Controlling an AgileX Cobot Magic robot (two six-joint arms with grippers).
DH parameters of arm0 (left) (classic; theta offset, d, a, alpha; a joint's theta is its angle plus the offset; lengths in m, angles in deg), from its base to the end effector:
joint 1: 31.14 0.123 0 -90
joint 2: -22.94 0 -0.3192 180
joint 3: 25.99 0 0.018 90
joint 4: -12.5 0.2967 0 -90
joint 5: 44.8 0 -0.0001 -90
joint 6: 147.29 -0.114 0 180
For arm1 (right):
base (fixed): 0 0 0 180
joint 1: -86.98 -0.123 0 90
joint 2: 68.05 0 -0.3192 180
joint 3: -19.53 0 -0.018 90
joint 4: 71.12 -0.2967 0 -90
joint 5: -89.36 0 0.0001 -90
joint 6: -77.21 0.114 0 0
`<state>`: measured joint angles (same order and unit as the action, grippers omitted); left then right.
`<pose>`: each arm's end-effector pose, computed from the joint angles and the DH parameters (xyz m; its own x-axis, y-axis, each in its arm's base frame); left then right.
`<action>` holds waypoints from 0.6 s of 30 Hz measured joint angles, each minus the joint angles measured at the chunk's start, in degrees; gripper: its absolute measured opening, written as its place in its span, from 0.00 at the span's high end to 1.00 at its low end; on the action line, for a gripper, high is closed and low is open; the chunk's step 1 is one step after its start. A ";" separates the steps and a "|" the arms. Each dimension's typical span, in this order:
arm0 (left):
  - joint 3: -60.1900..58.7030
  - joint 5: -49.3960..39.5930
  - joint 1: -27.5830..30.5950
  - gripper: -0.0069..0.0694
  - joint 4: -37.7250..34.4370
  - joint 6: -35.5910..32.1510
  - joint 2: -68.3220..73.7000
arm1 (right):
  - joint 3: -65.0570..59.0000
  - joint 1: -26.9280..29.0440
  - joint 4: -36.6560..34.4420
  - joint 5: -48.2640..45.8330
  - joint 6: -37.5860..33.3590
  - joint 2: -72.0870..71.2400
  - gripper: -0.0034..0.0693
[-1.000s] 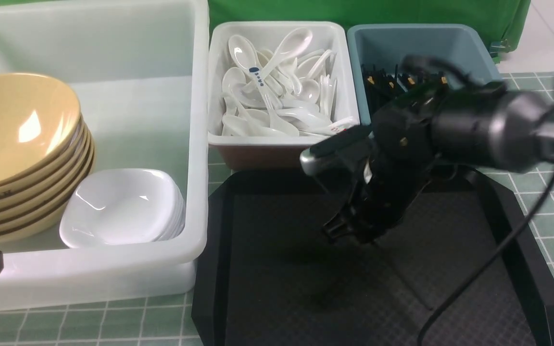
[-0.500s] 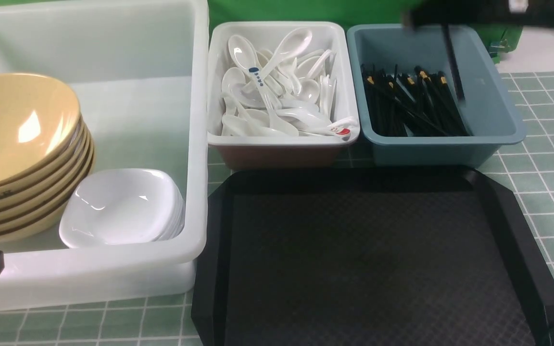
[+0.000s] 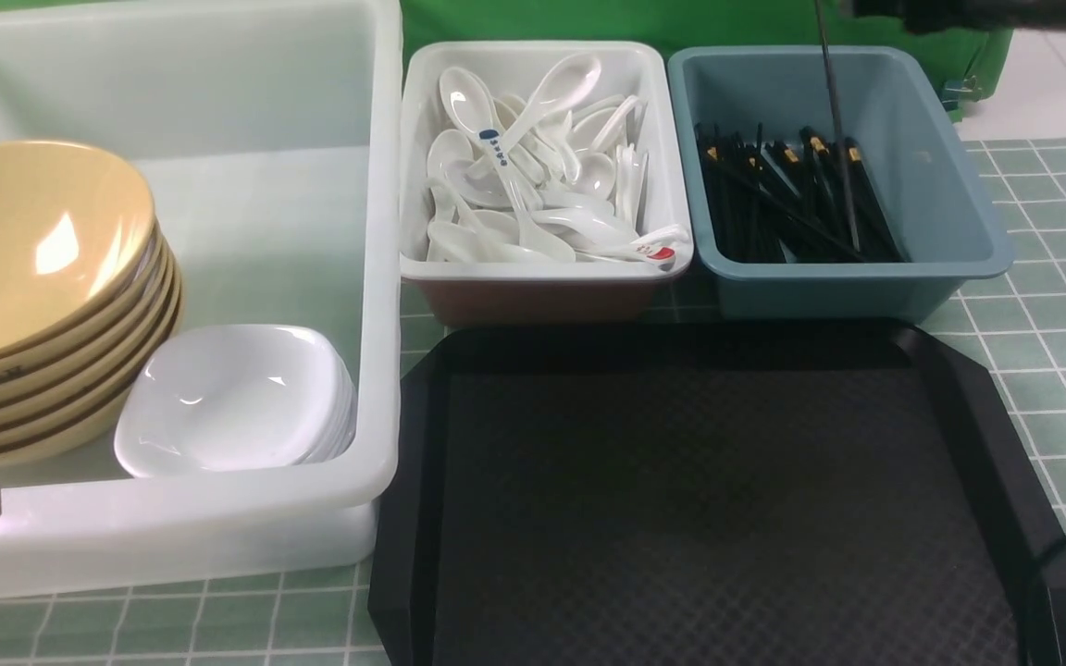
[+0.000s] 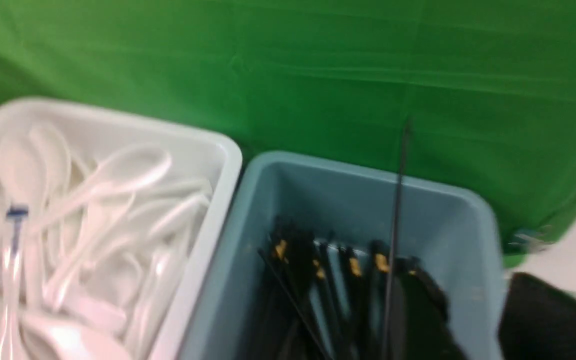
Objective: On blue table put chopsticks spoon bowls plates into blue grey white boxes.
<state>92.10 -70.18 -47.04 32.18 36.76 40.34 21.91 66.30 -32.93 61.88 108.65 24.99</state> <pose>0.0943 -0.0097 0.2650 -0.1835 0.2987 -0.9365 0.1854 0.9461 0.2654 0.3992 0.1159 0.4138 -0.3577 -0.1970 -0.9128 -0.1144 0.9794 -0.1666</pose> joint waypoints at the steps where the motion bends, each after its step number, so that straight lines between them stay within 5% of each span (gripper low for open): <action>1: -0.10 -0.07 0.00 0.90 0.00 0.00 0.00 | 0.00 -3.01 -0.71 -6.14 -3.49 -5.08 0.82; 4: -0.35 -0.12 0.00 0.90 0.00 0.00 0.00 | 0.51 -7.53 -3.99 -16.31 -8.59 -13.38 0.90; 10: -0.37 -0.19 0.00 0.90 0.00 0.00 0.00 | -0.33 -12.75 -20.40 -30.85 -22.22 -25.42 0.90; 14: -0.37 -0.19 0.00 0.90 0.00 0.00 0.00 | -8.62 -15.07 -33.39 -29.85 -32.26 -32.64 0.90; 18: -0.37 -0.19 0.00 0.90 0.00 0.00 0.00 | -18.25 -15.45 -36.90 -27.62 -33.78 -37.45 0.90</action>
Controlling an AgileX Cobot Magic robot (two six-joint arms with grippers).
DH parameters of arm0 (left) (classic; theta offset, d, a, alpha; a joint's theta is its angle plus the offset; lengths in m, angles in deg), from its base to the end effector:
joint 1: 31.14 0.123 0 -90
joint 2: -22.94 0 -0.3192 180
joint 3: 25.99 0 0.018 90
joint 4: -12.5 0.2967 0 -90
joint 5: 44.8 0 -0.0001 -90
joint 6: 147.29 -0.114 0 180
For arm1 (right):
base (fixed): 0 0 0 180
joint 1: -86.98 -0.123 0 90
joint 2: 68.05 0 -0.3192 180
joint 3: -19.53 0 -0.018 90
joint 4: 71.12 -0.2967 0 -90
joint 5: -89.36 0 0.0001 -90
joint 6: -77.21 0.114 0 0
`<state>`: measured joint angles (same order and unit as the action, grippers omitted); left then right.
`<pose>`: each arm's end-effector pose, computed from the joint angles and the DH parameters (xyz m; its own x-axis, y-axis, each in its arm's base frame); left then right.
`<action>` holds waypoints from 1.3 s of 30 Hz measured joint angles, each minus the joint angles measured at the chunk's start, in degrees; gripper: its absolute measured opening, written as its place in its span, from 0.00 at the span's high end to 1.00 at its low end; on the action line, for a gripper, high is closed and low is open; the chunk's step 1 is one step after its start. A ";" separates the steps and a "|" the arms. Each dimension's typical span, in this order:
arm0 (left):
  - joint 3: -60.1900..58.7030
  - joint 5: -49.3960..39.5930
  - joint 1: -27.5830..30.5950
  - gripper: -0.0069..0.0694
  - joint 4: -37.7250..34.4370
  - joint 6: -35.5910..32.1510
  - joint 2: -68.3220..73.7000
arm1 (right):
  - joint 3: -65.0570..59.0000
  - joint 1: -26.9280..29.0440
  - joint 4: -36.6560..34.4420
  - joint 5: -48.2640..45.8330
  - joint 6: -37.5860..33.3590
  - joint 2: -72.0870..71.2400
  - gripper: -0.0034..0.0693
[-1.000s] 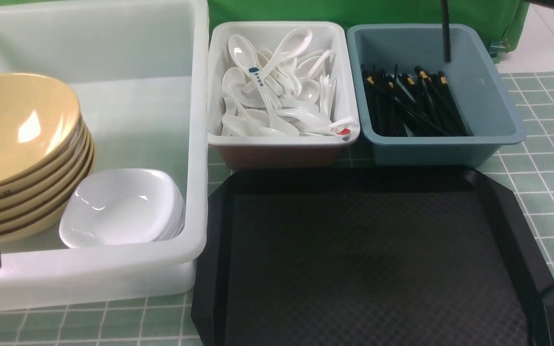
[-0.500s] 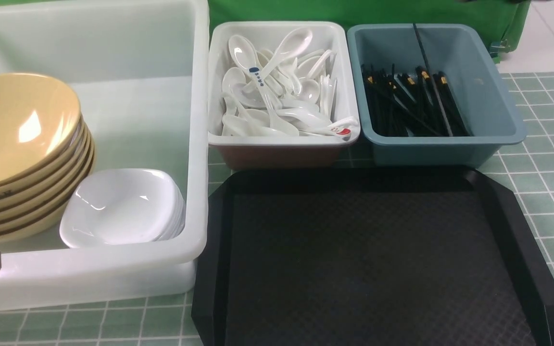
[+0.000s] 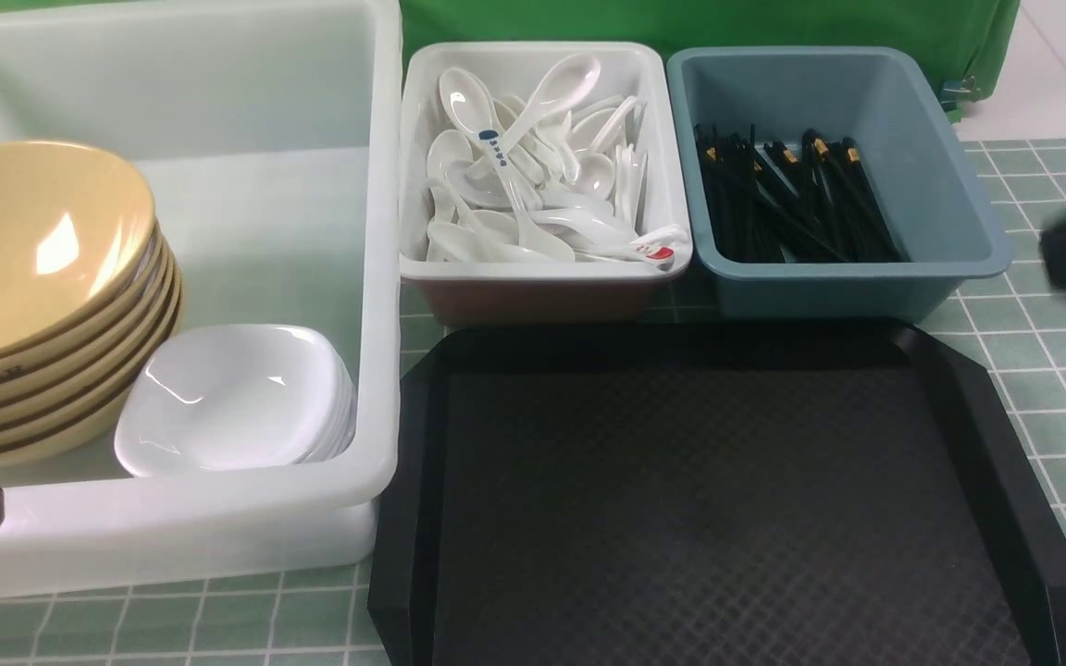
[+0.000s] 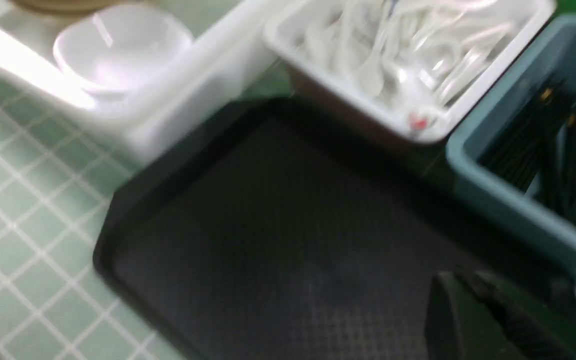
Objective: On blue table put chopsticks spoon bowls plates into blue grey white boxes.
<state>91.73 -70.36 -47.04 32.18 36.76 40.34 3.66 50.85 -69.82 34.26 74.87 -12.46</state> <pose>0.0945 -0.0097 0.2621 -0.1923 0.3007 -0.9341 0.1868 0.9457 0.2660 0.1520 0.1084 0.4298 -0.4493 -0.3946 -0.8015 -0.6025 0.7963 -0.0543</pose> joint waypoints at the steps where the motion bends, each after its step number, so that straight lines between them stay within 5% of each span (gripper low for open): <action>1: 0.00 0.00 0.00 0.90 0.00 0.00 0.00 | -2.07 0.00 -0.11 -0.07 0.00 -0.63 0.90; 11: 0.00 -0.04 0.00 0.90 0.00 0.00 0.00 | -12.56 0.00 -0.16 -7.74 0.00 -1.92 0.90; 18: 0.00 -0.20 -0.20 0.90 0.00 0.02 0.00 | -26.44 1.85 0.55 2.52 0.00 -11.49 0.90; 21: 0.00 -0.30 -0.31 0.90 -0.05 0.02 0.00 | -33.75 5.97 0.90 11.23 0.00 -21.33 0.90; 26: 0.00 -0.31 -0.31 0.90 -0.21 0.02 0.00 | -50.53 21.83 0.99 30.35 0.11 -43.66 0.89; 32: -0.05 -0.75 -0.31 0.90 -0.21 0.02 0.00 | -59.89 38.19 1.64 34.45 0.11 -49.25 0.89; 39: -0.05 -0.80 -0.31 0.90 -0.24 0.02 0.00 | -63.52 45.77 1.81 36.43 1.63 -49.31 0.89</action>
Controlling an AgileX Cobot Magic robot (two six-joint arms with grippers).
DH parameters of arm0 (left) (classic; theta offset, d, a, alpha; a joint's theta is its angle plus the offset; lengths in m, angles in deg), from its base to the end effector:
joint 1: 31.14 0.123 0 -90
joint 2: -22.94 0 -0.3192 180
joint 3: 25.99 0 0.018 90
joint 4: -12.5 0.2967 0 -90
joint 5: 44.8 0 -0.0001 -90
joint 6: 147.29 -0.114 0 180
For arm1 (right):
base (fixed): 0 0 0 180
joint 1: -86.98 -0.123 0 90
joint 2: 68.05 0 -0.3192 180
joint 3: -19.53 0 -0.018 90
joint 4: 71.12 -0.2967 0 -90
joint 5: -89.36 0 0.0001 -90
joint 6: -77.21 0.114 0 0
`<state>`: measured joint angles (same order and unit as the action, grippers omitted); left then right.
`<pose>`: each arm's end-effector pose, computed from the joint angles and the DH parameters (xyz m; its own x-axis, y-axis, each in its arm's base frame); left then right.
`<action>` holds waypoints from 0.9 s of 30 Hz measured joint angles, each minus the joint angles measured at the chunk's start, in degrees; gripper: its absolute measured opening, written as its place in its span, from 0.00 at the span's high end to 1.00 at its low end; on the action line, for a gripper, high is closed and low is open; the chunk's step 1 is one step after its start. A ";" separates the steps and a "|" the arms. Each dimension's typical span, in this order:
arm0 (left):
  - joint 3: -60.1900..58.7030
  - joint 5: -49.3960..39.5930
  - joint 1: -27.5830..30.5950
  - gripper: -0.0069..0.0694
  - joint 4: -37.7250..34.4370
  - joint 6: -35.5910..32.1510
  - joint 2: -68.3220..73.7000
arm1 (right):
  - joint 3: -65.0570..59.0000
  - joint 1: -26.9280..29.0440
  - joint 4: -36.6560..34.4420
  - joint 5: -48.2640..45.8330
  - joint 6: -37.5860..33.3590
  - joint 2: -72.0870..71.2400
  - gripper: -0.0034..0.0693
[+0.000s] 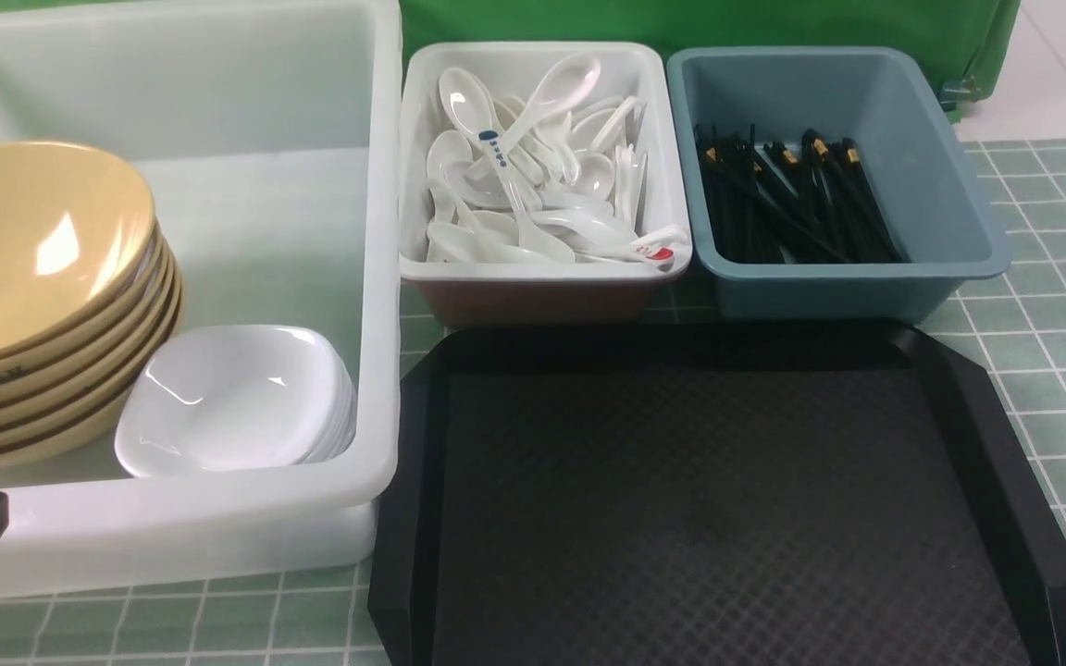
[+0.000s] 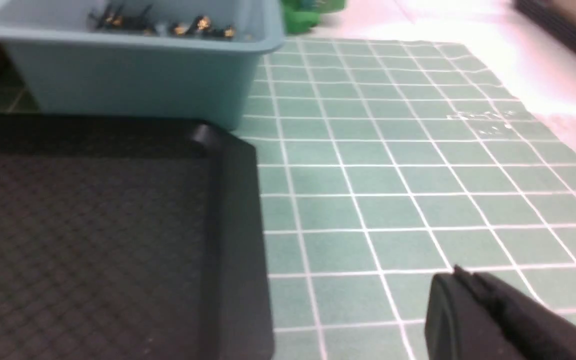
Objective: On blue table put chopsticks spoon bowls plates into blue grey white boxes.
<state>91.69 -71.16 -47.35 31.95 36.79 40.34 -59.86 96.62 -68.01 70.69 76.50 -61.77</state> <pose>0.0941 -0.0098 0.2603 -0.2056 0.2998 -0.9316 0.1920 0.9458 0.2620 0.0861 -0.0166 0.1700 -0.2550 -0.0214 -0.9667 0.1681 0.9836 -0.0661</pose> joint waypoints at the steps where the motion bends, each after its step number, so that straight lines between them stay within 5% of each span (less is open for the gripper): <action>1: 0.00 -0.06 0.00 0.90 0.00 0.00 0.00 | 0.00 0.28 0.00 0.00 0.71 0.00 0.89; 27: -2.14 0.69 1.58 0.90 -1.83 -0.09 -3.37 | 0.00 0.57 0.00 0.00 0.71 0.00 0.86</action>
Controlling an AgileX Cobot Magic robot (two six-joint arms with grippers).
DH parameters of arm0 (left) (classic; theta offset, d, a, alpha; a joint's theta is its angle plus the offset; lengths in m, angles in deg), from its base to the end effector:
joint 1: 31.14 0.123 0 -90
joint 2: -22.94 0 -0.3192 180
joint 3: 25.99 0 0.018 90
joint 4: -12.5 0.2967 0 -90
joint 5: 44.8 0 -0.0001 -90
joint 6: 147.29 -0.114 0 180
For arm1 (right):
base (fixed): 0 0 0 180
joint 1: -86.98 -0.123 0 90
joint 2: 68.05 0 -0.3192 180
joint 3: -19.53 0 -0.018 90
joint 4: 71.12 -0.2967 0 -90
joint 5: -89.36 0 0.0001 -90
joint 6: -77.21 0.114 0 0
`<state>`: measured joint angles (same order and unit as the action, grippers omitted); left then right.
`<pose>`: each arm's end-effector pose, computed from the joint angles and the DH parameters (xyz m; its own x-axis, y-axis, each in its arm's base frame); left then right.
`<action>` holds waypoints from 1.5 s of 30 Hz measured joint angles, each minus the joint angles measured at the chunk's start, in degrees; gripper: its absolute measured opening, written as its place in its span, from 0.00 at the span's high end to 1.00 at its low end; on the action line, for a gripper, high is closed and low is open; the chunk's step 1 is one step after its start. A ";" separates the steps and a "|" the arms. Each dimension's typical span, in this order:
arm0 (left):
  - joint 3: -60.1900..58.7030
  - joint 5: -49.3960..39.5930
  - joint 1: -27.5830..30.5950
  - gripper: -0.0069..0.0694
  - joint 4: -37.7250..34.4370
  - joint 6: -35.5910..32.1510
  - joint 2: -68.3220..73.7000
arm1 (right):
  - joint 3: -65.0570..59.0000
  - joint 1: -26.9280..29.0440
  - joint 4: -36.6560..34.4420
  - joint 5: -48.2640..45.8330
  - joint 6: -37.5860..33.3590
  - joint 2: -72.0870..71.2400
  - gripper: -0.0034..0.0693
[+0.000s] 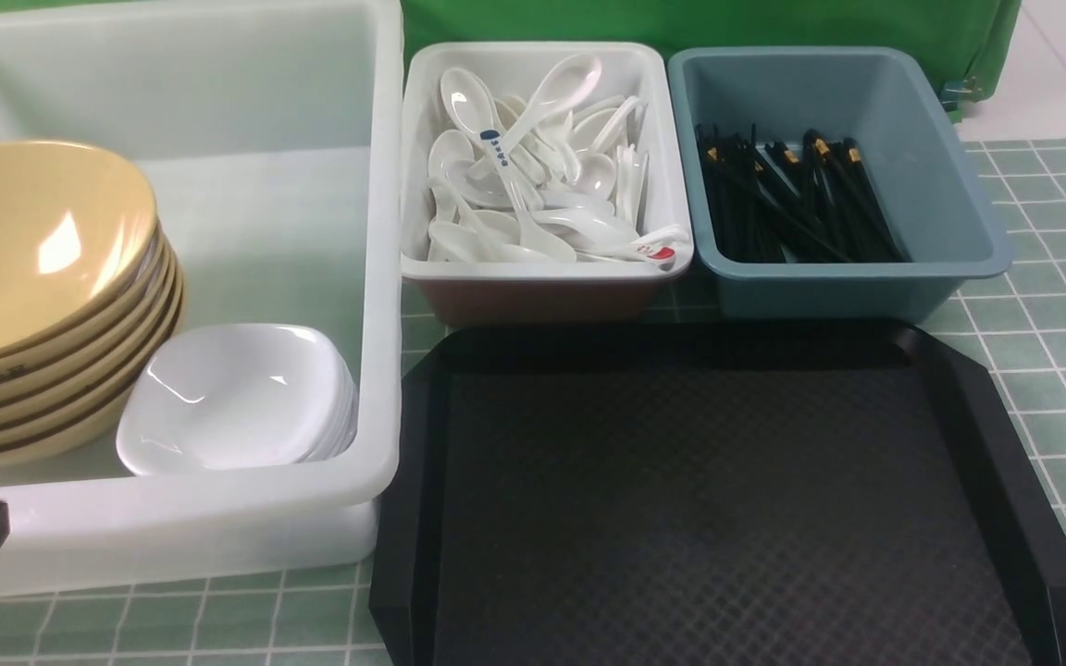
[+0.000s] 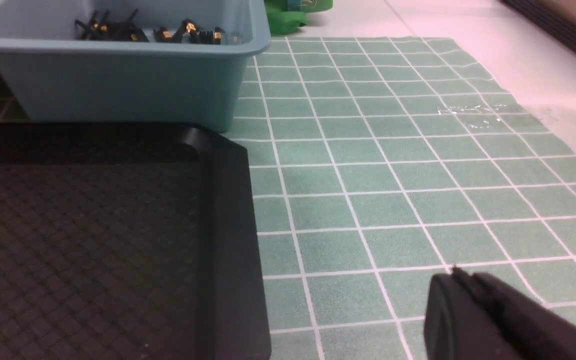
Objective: On blue table put chopsticks spoon bowls plates into blue grey white boxes.
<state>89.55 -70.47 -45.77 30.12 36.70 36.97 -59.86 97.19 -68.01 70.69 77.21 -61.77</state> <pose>0.0885 -0.0076 0.2515 -0.1882 0.2619 -0.9466 0.1696 0.9580 0.2313 0.0859 -0.0175 0.1700 -0.2530 -0.0067 -0.9675 0.1810 0.9820 -0.0541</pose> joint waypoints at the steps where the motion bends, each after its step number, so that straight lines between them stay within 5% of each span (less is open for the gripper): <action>1: -0.80 -0.66 2.74 0.90 -1.32 -0.77 -2.74 | 0.00 0.00 0.00 -0.05 0.00 0.00 0.86; 10: -10.99 10.42 20.10 0.90 -21.48 -6.04 -7.89 | 0.00 0.12 0.00 -0.05 0.00 -0.06 0.85; 45: -14.85 6.17 18.09 0.90 -22.96 -9.79 -7.89 | 0.00 0.12 0.00 -0.05 0.00 -0.06 0.81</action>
<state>74.70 -64.30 -27.67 7.16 26.91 29.08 -59.86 97.31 -68.01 70.64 77.21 -61.83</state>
